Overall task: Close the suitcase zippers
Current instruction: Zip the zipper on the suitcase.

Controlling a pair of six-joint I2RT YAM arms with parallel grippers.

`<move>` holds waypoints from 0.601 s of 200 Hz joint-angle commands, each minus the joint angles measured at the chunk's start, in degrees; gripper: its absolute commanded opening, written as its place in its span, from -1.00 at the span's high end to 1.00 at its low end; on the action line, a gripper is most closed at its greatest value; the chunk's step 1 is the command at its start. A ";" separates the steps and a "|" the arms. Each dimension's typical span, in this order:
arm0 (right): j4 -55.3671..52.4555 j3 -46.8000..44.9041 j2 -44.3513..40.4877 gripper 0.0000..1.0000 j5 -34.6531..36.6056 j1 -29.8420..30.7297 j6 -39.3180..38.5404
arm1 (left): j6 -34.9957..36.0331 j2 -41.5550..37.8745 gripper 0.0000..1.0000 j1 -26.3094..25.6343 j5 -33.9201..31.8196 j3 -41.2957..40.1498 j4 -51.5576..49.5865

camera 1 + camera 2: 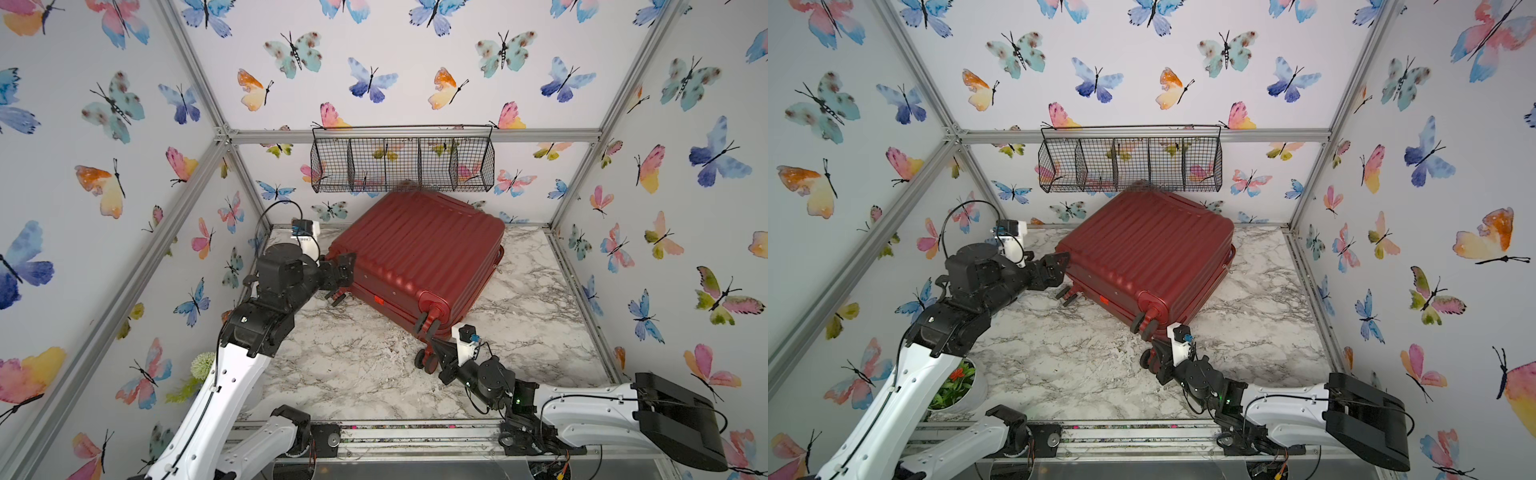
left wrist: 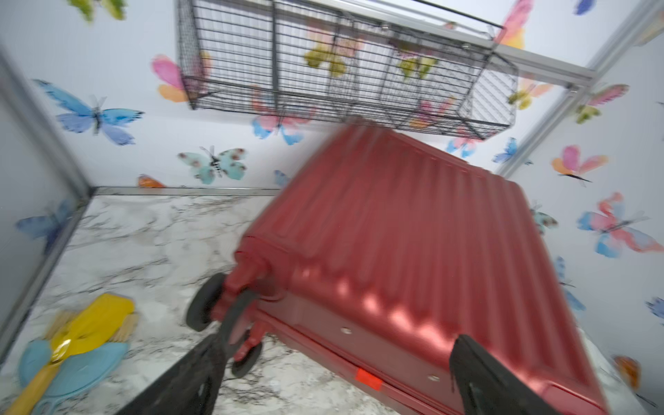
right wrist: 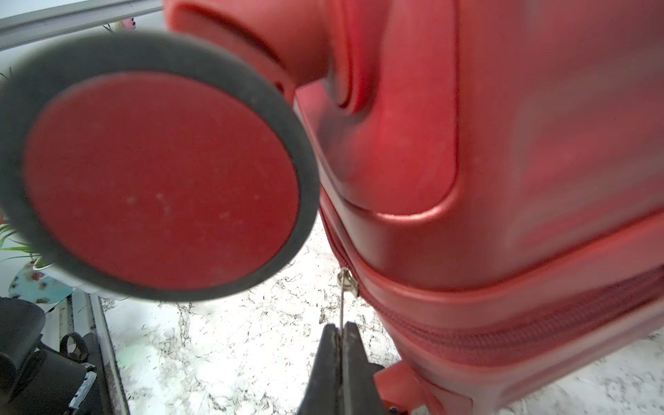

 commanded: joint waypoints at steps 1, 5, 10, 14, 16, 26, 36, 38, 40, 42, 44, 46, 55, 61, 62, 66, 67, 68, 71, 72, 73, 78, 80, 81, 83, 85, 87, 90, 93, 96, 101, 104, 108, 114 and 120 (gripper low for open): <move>3.67 1.47 -2.48 0.93 -2.37 0.76 -1.37 | 4.25 6.60 -0.97 13.14 18.76 -3.62 2.67; 2.43 1.75 -3.04 0.94 -2.65 0.76 -1.61 | 4.48 7.68 -0.97 14.39 21.17 -4.07 4.10; 0.69 2.19 -3.66 0.93 -3.21 0.69 -1.92 | 5.05 8.91 -0.97 15.63 22.78 -4.26 4.99; -0.31 2.42 -4.12 0.94 -3.61 0.59 -2.29 | 6.16 10.13 -0.97 15.94 23.26 -4.18 5.19; -0.67 2.56 -4.29 0.94 -3.89 0.58 -2.49 | 6.87 10.77 -0.97 15.95 23.29 -3.91 5.09; -2.57 2.76 -5.32 0.94 -4.57 0.35 -3.12 | 9.92 13.86 -0.97 15.99 26.58 -2.31 4.18; -3.72 2.70 -6.26 0.94 -5.25 0.03 -3.30 | 11.39 16.84 -0.97 16.00 28.13 -0.60 3.87; -3.89 2.63 -6.48 0.93 -5.42 -0.06 -3.27 | 11.81 17.32 -0.97 15.96 28.31 -0.25 3.59; -4.03 2.57 -6.66 0.94 -5.59 -0.17 -3.31 | 12.26 17.95 -0.97 15.89 28.62 0.15 3.33; -4.23 2.60 -6.79 0.94 -5.77 -0.24 -3.27 | 12.73 18.50 -0.97 15.94 28.83 0.67 2.91; -4.37 2.63 -6.89 0.94 -5.94 -0.37 -3.29 | 13.17 19.12 -0.97 15.95 29.03 1.08 2.61; -4.52 2.65 -7.05 0.93 -6.14 -0.45 -3.33 | 13.59 19.65 -0.97 15.89 29.08 1.56 2.09; -5.22 2.90 -7.50 0.94 -6.80 -0.73 -3.66 | 15.51 22.14 -0.98 15.88 29.21 3.68 -0.24; -5.87 3.17 -7.72 0.94 -6.94 -0.91 -3.97 | 16.88 23.71 -1.00 16.00 30.09 4.95 -2.28; -5.98 3.21 -7.81 0.94 -6.93 -0.91 -3.97 | 17.09 23.97 -1.00 15.98 30.34 5.16 -2.62; -6.30 3.25 -7.95 0.93 -6.89 -1.06 -4.11 | 18.17 24.85 -0.98 15.97 31.26 5.86 -3.95; -6.37 3.29 -7.97 0.94 -6.94 -1.12 -4.13 | 18.31 25.06 -0.97 15.96 31.63 6.02 -4.21; -6.41 3.32 -8.06 0.94 -6.97 -1.15 -4.18 | 18.55 25.34 -0.96 15.91 31.90 6.14 -4.47; -6.56 3.31 -8.22 0.94 -6.99 -1.29 -4.19 | 19.05 25.84 -0.93 15.95 32.53 6.51 -5.36; -6.59 3.32 -8.28 0.94 -7.00 -1.32 -4.25 | 19.19 26.09 -0.91 15.95 32.75 6.60 -5.48; -6.65 3.33 -8.31 0.94 -7.04 -1.42 -4.24 | 19.30 26.30 -0.90 15.91 32.95 6.70 -5.77; -6.92 3.38 -8.57 0.93 -7.17 -1.71 -4.23 | 19.70 26.96 -0.85 15.90 33.87 6.94 -6.55; -7.07 3.44 -8.70 0.94 -7.24 -1.84 -4.23 | 19.84 27.17 -0.82 15.85 34.40 6.96 -6.70; -7.15 3.43 -8.78 0.94 -7.29 -1.90 -4.23 | 19.89 27.28 -0.80 15.81 34.61 6.92 -6.86; -7.32 3.43 -8.88 0.94 -7.33 -2.06 -4.23 | 19.93 27.36 -0.79 15.83 35.00 6.84 -6.98; -7.43 3.45 -9.00 0.94 -7.41 -2.23 -4.16 | 20.05 27.42 -0.77 15.75 35.30 6.69 -7.05; -7.50 3.46 -9.18 0.94 -7.54 -2.41 -4.15 | 20.15 27.46 -0.75 15.64 35.70 6.57 -7.00; -7.64 3.47 -9.29 0.94 -7.67 -2.60 -4.14 | 20.46 27.56 -0.73 15.49 36.02 6.28 -7.00; -7.86 3.50 -9.44 0.94 -7.82 -2.86 -4.15 | 20.80 27.56 -0.70 15.17 36.02 6.02 -6.98; -8.04 3.56 -9.66 0.94 -8.01 -3.12 -4.14 | 21.01 27.60 -0.67 14.98 35.74 5.86 -6.94; -8.38 3.60 -9.90 0.94 -8.28 -3.50 -4.09 | 21.30 27.70 -0.61 14.58 34.89 5.53 -7.02; -8.60 3.58 -10.06 0.94 -8.39 -3.75 -4.06 | 21.41 27.72 -0.58 14.33 34.46 5.36 -7.07; -8.84 3.60 -10.24 0.94 -8.53 -3.97 -4.03 | 21.71 27.82 -0.55 14.17 34.03 5.22 -7.32; -9.13 3.63 -10.60 0.94 -8.73 -3.92 -3.98 | 22.16 28.08 -0.52 14.01 33.38 5.07 -7.69; -9.48 3.81 -10.77 0.94 -8.75 -3.97 -4.06 | 22.35 28.22 -0.50 13.96 32.39 4.99 -7.89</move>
